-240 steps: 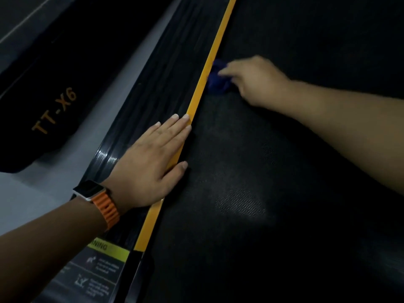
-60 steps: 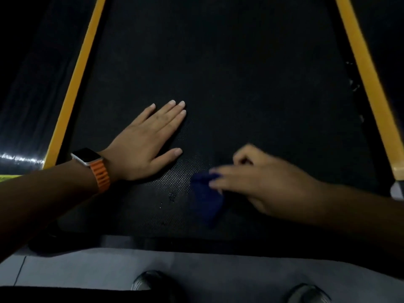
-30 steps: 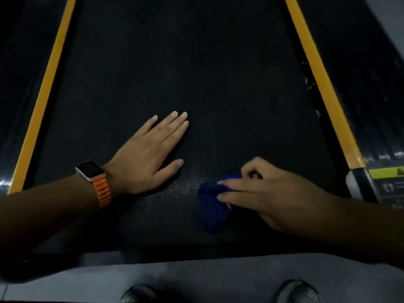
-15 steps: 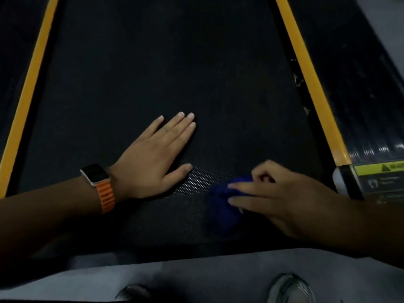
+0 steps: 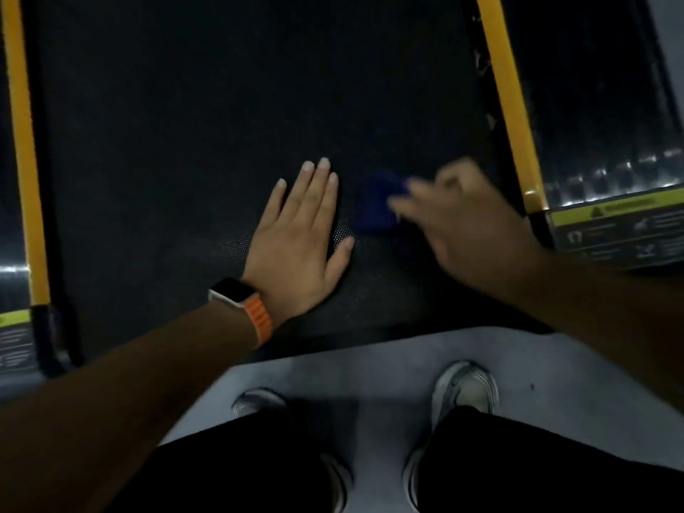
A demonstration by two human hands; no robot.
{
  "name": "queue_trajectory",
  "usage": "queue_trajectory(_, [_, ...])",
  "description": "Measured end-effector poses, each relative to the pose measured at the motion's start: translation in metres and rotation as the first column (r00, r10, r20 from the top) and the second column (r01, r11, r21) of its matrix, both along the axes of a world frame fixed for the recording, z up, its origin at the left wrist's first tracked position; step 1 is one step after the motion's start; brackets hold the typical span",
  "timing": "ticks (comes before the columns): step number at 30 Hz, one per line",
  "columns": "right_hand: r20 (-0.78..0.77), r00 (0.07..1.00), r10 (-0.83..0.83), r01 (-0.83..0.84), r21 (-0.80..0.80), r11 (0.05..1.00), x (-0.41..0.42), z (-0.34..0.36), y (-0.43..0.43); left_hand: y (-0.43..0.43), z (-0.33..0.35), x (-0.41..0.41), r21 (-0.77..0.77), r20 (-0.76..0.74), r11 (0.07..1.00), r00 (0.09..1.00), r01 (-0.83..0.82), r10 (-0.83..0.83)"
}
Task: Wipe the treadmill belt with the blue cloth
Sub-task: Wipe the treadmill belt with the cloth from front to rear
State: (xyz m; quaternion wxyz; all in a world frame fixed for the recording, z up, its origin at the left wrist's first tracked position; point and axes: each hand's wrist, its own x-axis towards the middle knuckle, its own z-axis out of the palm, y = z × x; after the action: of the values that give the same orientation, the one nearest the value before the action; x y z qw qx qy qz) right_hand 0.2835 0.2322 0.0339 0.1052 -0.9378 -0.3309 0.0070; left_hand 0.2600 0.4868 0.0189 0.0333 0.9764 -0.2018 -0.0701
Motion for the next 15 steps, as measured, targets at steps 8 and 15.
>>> queue_trajectory(8, [-0.094,0.982,-0.162,0.152,-0.1,0.983,-0.023,0.021,-0.024,-0.021,0.003,-0.045,0.058,-0.036,0.998,0.999,-0.019,0.021])
queue_trajectory(15, [-0.092,0.732,-0.675,0.671,-0.075,0.738,-0.061,0.026,0.028,-0.007,0.002,-0.046,0.008,-0.012,0.998,0.998,-0.059,0.059])
